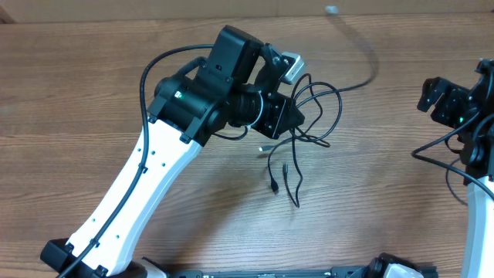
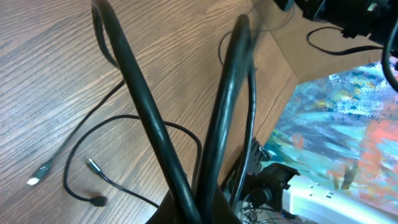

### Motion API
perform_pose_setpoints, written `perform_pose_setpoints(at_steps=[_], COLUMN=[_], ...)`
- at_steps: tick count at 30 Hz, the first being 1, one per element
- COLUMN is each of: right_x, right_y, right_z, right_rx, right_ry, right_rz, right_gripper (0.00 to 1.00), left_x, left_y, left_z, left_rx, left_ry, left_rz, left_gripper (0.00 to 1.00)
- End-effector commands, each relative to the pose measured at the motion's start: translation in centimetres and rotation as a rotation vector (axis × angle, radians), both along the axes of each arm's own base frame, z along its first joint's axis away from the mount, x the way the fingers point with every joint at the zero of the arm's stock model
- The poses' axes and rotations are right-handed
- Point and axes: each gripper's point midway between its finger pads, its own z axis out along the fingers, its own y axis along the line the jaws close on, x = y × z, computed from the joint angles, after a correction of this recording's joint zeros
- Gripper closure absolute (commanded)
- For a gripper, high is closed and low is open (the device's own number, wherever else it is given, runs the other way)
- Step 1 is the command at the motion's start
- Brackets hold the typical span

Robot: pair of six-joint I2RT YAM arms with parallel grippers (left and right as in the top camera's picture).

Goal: Untangle cables

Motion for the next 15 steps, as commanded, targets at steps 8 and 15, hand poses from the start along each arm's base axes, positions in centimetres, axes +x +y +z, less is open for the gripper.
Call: perform_pose_setpoints(at_steps=[8,15], right_x=[-1.2,-3.4], right_y=[8.0,14.6], right_z=[-0.3,3.4], right_rx=[0.316,0.595], right_ry=[0.012,-0.091], right_rz=[0.337,0.689], right_gripper=[0.0,0.0], left_x=[-0.2,1.6], left_y=[-0.3,0.0], left_z=[2.7,2.8], left_rx=[-0.063,-0.046], left_ry=[-0.093,-0.124], left_rz=[-0.029,0.063], left_gripper=[0.96,0.96])
